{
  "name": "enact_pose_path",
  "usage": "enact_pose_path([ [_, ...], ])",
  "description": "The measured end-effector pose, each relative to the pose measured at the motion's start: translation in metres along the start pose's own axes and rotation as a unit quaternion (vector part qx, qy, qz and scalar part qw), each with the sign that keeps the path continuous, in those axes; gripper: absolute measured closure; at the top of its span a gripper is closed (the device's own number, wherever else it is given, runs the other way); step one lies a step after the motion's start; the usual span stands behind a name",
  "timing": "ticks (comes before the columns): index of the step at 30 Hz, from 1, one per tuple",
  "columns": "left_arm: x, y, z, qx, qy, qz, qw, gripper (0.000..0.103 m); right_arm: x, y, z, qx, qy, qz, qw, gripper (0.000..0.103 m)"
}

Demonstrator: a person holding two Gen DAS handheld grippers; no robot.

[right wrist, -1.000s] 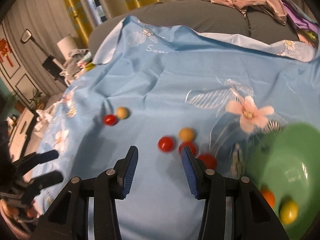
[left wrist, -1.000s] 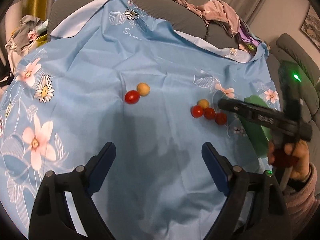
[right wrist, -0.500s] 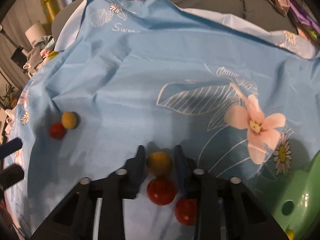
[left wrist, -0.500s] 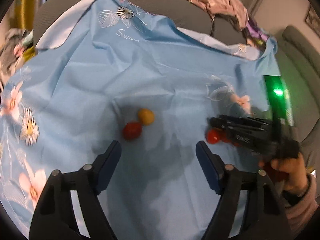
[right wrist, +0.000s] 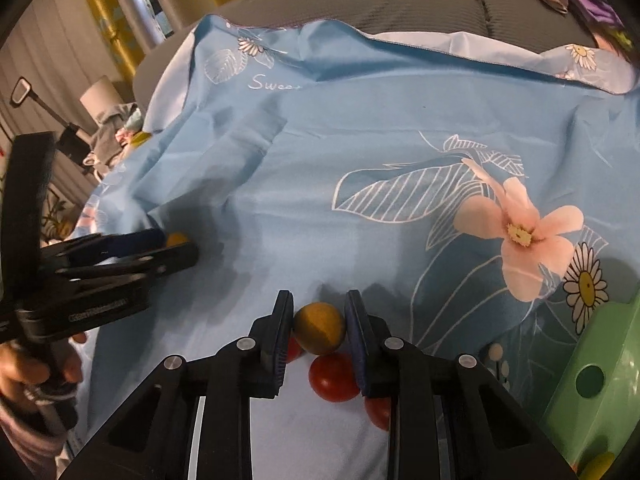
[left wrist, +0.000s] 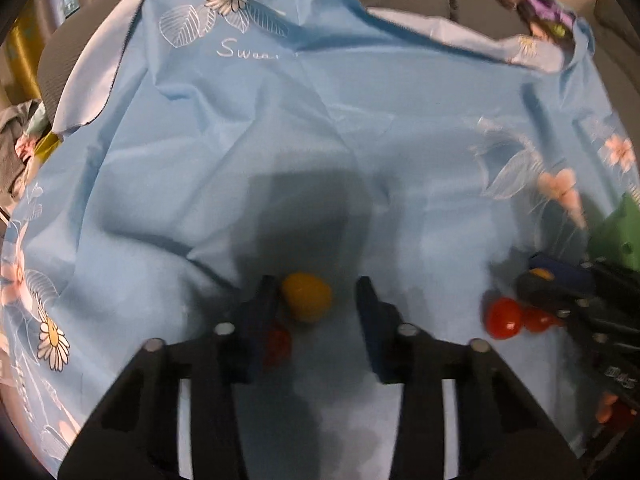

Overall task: Organize fruits
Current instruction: 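Grasp a small yellow fruit with the left tool while the right tool grasps another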

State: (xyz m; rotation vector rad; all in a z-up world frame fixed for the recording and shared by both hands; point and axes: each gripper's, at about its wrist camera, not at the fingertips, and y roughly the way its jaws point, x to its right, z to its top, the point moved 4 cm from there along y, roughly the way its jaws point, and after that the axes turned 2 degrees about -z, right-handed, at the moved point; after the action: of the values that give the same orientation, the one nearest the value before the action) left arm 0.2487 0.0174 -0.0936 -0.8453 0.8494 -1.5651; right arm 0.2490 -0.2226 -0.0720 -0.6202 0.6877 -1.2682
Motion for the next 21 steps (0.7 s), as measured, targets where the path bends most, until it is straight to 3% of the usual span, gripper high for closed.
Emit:
enact_pose_path([
  [4,-0.002,0.006,-0.001,0.000,-0.002,0.005,1.0000,0.066,-0.001,0.000,0.001,0.006,-0.001,0.007,1.000,0.075],
  [6,-0.003,0.005,0.000,0.004,-0.003,0.004,1.0000,0.077,-0.002,0.001,0.001,0.009,-0.002,0.007,1.000,0.075],
  [14,-0.001,0.002,-0.002,0.013,-0.009,-0.011,0.9998,0.077,-0.002,0.001,0.001,0.013,-0.001,0.011,1.000,0.075],
  [21,0.018,-0.037,-0.009,0.051,0.002,-0.026,0.9984,0.077,-0.011,-0.018,-0.002,0.032,-0.007,0.026,0.999,0.074],
])
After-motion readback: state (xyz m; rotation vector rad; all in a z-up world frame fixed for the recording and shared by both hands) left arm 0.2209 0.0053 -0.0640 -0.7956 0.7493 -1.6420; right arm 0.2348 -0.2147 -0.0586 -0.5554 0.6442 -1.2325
